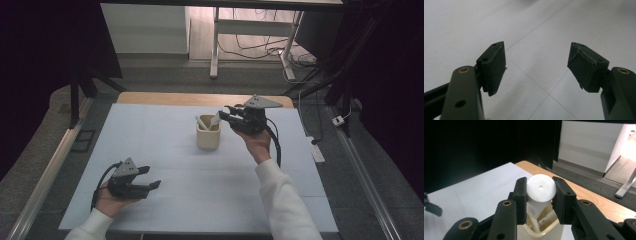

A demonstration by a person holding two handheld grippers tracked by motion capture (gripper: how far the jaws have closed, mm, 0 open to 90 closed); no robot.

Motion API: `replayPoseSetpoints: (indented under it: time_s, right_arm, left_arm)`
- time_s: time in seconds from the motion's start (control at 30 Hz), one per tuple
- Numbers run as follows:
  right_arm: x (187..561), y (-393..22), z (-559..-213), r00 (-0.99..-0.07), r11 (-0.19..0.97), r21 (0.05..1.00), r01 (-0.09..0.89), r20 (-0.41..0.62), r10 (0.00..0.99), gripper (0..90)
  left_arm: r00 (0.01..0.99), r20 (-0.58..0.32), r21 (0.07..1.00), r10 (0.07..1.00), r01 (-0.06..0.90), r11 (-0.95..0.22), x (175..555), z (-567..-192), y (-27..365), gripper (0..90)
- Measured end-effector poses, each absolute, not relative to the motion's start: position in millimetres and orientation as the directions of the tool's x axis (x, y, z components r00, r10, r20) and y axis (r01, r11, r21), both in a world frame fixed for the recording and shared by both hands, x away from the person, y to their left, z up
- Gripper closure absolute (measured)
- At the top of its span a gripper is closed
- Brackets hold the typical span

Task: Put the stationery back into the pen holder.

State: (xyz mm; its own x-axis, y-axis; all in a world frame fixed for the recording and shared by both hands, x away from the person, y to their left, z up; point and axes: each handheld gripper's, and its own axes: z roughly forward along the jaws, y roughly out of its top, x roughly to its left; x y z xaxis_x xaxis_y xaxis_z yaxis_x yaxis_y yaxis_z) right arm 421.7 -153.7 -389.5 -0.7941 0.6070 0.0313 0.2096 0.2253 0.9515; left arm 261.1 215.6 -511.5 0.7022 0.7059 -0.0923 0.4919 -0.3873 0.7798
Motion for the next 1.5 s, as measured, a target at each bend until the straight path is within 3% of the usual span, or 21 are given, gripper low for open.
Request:
replayPoseSetpoints:
  time_s: [0.5,0.67,1.1,1.5]
  right_arm:
    - [445.0,-127.9,-415.4,-0.799,0.328,0.897,0.298,0.047,0.6,64.8]
    - [439.3,-129.1,-412.8,-0.791,0.344,0.895,0.285,0.017,0.612,51.5]
    - [385.8,-182.2,-434.8,-0.796,0.366,0.898,0.244,-0.03,0.605,46.7]
    - [349.2,-238.9,-460.3,-0.784,0.383,0.88,0.28,-0.02,0.62,47.1]
  left_arm:
    - [0.711,-0.099,0.776,0.696,0.493,-0.394,261.8,-512.3,211.7,30.0]
    - [0.71,-0.1,0.778,0.697,0.492,-0.391,261.8,-512.1,212.9,30.0]
    - [0.706,-0.098,0.772,0.702,0.499,-0.394,262.8,-513.7,214.2,30.0]
    - [0.699,-0.097,0.772,0.709,0.502,-0.39,262.4,-514.0,216.3,30.0]
